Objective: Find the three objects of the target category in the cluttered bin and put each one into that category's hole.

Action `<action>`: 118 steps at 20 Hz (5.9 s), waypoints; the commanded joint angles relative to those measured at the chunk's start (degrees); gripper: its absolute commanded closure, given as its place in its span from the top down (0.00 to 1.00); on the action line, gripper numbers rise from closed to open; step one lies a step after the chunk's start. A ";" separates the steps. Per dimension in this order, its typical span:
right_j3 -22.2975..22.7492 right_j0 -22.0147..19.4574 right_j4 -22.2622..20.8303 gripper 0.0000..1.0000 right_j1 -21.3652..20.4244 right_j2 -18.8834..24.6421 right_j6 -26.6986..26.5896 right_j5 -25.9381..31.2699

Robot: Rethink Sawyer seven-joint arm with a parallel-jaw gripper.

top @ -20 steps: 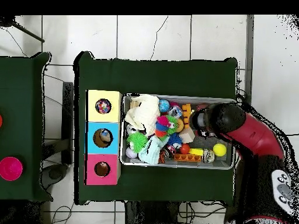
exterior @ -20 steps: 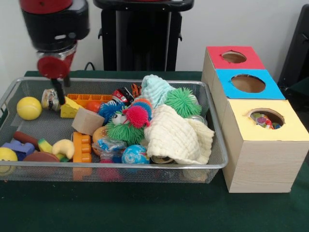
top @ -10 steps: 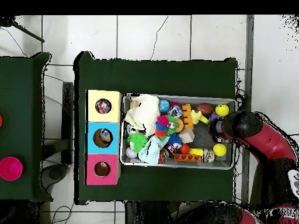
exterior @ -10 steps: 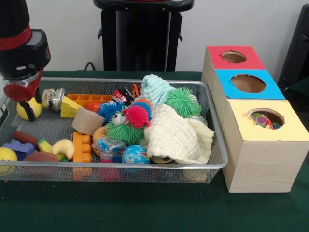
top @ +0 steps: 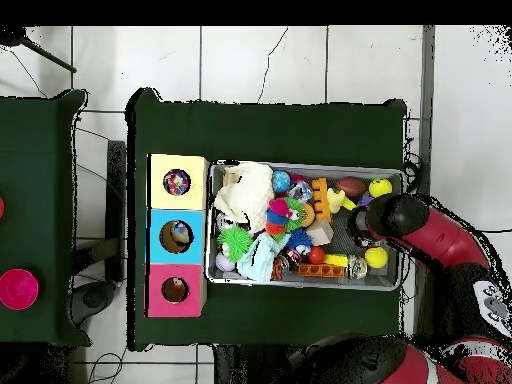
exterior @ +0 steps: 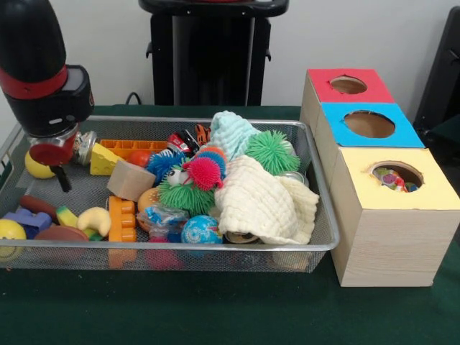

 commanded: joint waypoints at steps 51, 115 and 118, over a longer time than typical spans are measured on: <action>-6.29 -2.83 -25.20 1.00 4.13 12.55 -12.19 -30.03; 2.10 9.67 -6.50 1.00 -7.98 9.10 8.33 5.30; 1.10 9.92 -5.90 1.00 -5.84 8.43 8.54 4.30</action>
